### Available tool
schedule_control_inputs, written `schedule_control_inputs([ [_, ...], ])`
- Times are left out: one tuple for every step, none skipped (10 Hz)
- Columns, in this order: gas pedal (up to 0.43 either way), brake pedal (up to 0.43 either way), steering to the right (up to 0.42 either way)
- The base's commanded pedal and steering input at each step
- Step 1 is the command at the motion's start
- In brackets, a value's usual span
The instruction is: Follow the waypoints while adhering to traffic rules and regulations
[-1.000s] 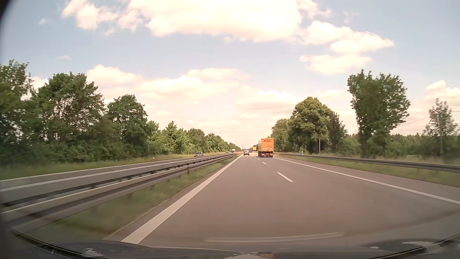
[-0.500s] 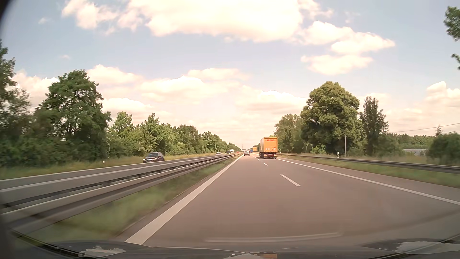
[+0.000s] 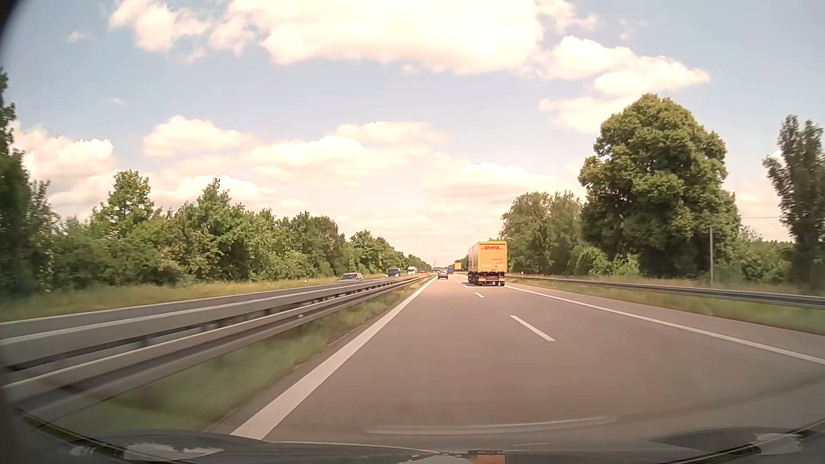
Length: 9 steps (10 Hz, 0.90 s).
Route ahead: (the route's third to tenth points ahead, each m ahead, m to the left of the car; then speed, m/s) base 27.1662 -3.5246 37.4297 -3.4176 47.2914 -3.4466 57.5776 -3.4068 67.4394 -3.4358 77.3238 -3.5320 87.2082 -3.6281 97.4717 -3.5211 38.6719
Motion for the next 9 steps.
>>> schedule_control_inputs([
  [0.311,0.006,-0.001],
  [0.311,0.012,-0.001],
  [0.311,0.012,-0.001],
  [0.311,0.012,-0.001],
  [0.311,0.012,0.0],
  [0.311,0.012,0.001],
  [0.311,0.012,0.001],
  [0.311,0.012,0.001],
  [0.311,0.012,0.0],
])
